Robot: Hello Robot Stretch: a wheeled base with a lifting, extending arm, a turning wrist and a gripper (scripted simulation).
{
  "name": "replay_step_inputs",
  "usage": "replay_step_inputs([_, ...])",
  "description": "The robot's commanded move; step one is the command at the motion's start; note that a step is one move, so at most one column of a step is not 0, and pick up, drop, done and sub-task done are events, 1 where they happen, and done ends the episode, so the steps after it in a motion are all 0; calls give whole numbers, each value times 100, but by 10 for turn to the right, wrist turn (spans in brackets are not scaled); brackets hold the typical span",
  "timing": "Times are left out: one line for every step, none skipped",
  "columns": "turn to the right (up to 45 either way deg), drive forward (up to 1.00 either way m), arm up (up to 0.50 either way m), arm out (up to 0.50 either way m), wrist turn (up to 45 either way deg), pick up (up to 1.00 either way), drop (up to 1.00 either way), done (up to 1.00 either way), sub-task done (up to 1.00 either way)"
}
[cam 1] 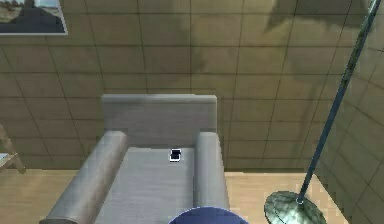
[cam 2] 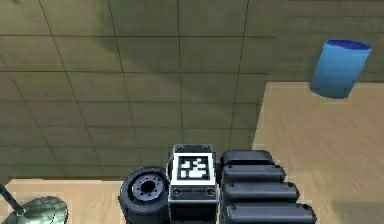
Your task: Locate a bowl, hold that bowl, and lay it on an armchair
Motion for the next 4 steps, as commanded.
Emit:
replay_step_inputs([120, 0, 0, 0, 0, 0, 0, 0, 0])
replay_step_inputs([0, 25, 0, 0, 0, 0, 0, 0, 0])
replay_step_inputs([-450, 0, 0, 0, 0, 0, 0, 0, 0])
replay_step_inputs([-450, 0, 0, 0, 0, 0, 0, 0, 0])
